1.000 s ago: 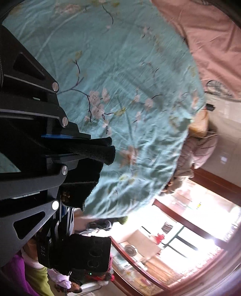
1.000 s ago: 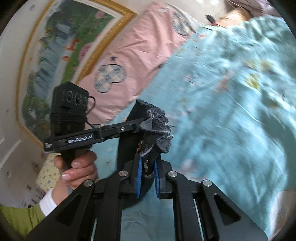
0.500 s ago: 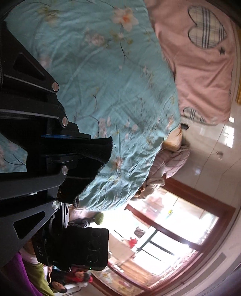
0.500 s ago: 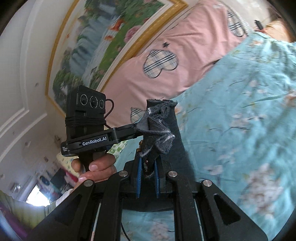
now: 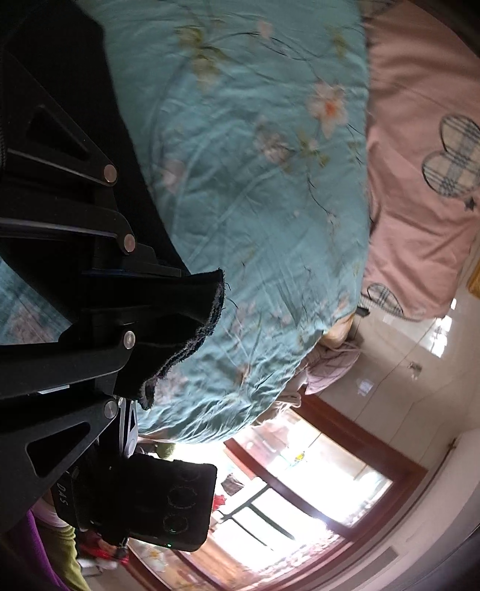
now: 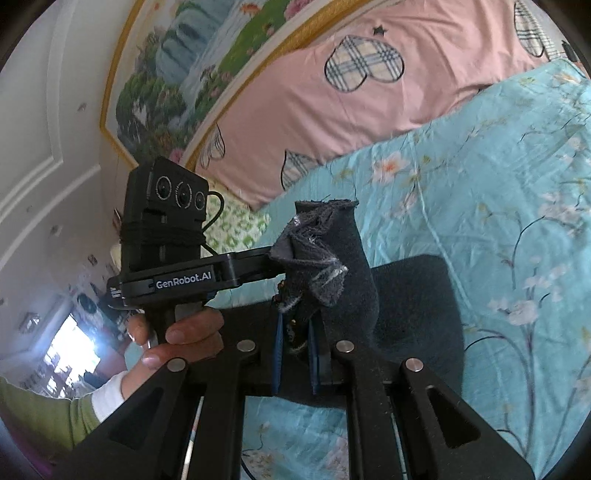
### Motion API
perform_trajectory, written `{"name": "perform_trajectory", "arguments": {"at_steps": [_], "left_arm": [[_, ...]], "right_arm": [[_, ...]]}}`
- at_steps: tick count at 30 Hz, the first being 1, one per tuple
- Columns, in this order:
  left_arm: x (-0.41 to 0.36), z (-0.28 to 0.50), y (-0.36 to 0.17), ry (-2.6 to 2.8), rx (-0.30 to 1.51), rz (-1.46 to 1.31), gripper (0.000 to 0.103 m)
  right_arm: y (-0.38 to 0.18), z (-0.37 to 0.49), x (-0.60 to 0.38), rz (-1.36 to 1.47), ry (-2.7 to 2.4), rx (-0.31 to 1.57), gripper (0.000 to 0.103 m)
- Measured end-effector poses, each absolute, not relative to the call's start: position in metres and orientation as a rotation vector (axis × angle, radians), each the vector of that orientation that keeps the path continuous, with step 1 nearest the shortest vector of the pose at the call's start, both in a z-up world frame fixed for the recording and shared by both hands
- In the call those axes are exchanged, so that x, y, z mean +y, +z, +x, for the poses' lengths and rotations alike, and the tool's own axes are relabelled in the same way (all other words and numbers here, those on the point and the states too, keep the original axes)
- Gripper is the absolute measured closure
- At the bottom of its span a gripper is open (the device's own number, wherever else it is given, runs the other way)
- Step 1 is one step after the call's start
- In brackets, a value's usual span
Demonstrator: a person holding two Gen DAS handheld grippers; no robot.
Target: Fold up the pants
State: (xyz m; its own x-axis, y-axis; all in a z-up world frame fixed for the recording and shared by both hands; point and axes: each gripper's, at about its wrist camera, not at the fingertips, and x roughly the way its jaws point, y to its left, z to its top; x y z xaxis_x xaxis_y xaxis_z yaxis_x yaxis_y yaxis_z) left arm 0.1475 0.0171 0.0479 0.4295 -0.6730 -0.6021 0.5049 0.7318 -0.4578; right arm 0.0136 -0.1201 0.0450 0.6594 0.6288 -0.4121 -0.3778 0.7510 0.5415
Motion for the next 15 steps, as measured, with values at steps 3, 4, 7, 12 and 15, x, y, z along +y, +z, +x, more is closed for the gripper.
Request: {"name": "perform_trajectory", "arguments": {"at_steps": [3, 4, 7, 12, 15], "left_arm": [[0.027, 0.149, 0.035, -0.726, 0.868, -0.256, 0.094], [0.031, 0.15, 0.03, -0.718, 0.874, -0.264, 0.094], [0.038, 0.151, 0.02, -0.694, 0.891, -0.284, 0.094], [0.049, 0.149, 0.003, -0.647, 0.917, -0.317, 0.093], [0.054, 0.146, -0.006, -0.617, 0.938, -0.326, 0.093]], "right_arm": [[0.037, 0.021, -0.112, 0.414, 0.592, 0.654, 0.09], [0.035, 0.023, -0.11, 0.41, 0.593, 0.665, 0.09], [0.026, 0.032, -0.102, 0.39, 0.593, 0.701, 0.09], [0.015, 0.04, -0.093, 0.362, 0.591, 0.75, 0.087], [0.008, 0.045, -0.088, 0.348, 0.591, 0.791, 0.085]]}}
